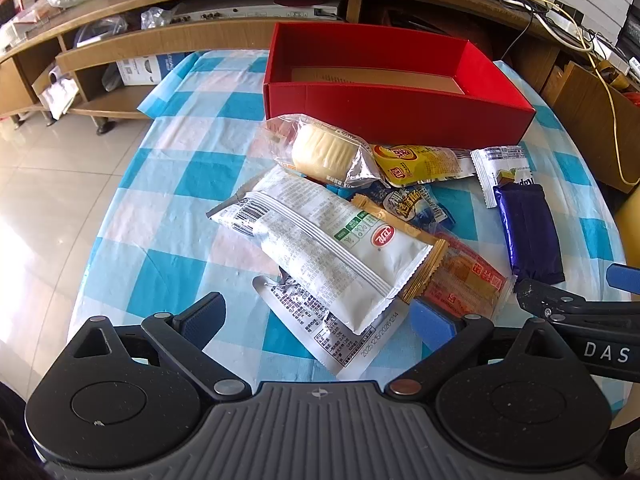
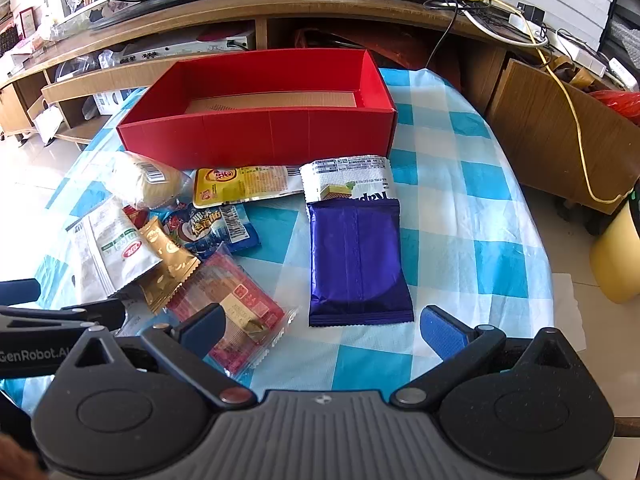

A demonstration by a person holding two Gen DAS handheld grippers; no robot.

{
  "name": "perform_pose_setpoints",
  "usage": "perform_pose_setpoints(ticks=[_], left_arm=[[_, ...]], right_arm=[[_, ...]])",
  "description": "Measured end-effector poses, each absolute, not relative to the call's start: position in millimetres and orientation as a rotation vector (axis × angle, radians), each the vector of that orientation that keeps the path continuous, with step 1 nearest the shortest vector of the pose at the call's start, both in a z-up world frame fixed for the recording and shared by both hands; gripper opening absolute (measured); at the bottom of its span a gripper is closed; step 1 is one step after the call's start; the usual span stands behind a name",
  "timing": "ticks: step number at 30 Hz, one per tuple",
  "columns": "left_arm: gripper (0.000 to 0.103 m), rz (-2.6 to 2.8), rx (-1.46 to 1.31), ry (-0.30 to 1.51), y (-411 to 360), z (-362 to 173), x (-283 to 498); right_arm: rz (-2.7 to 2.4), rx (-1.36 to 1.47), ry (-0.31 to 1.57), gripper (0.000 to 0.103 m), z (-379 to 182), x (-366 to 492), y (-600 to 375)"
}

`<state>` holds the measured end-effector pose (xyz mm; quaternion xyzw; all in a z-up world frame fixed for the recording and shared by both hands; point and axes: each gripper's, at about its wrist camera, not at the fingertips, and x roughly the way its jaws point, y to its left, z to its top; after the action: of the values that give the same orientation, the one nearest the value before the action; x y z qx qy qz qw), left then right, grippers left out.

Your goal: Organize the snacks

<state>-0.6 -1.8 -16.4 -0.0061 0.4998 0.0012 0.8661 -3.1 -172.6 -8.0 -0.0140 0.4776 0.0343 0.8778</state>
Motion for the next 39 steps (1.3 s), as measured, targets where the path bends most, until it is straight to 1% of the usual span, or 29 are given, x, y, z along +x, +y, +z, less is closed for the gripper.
perform_pose_setpoints(ticks=[14,20,29,34,38,39], left_arm=[[0.099,-0.005,-0.027,1.056,1.4,-18.3,1.0],[0.101,0.014,-0.114,1.053,17.3,-12.3,8.8],[0.101,0.115,-0.28,1.104,28.9,-13.0,46.0],[0.101,0.175,-0.282,1.128,23.0,-25.6,73.7],[0.093,0.181,-0.252,1.173,21.0,-39.7,80.6],[0.087,0.176,-0.263,1.177,24.0,-41.9,77.9]], right_arm=[[0.084,-0.021,1.01,0.103,-9.4,-0.3,-171.0],[0.123,0.002,1.007,0.103,-3.8,3.7,-170.4],[0.159,0.058,0.988,0.103,5.2,4.8,-177.1],[0.174,0.102,0.984,0.103,7.8,4.5,-186.2],[0.177,0.128,0.977,0.103,10.6,3.5,-193.2],[0.177,0.133,0.977,0.103,11.2,3.7,-194.6]])
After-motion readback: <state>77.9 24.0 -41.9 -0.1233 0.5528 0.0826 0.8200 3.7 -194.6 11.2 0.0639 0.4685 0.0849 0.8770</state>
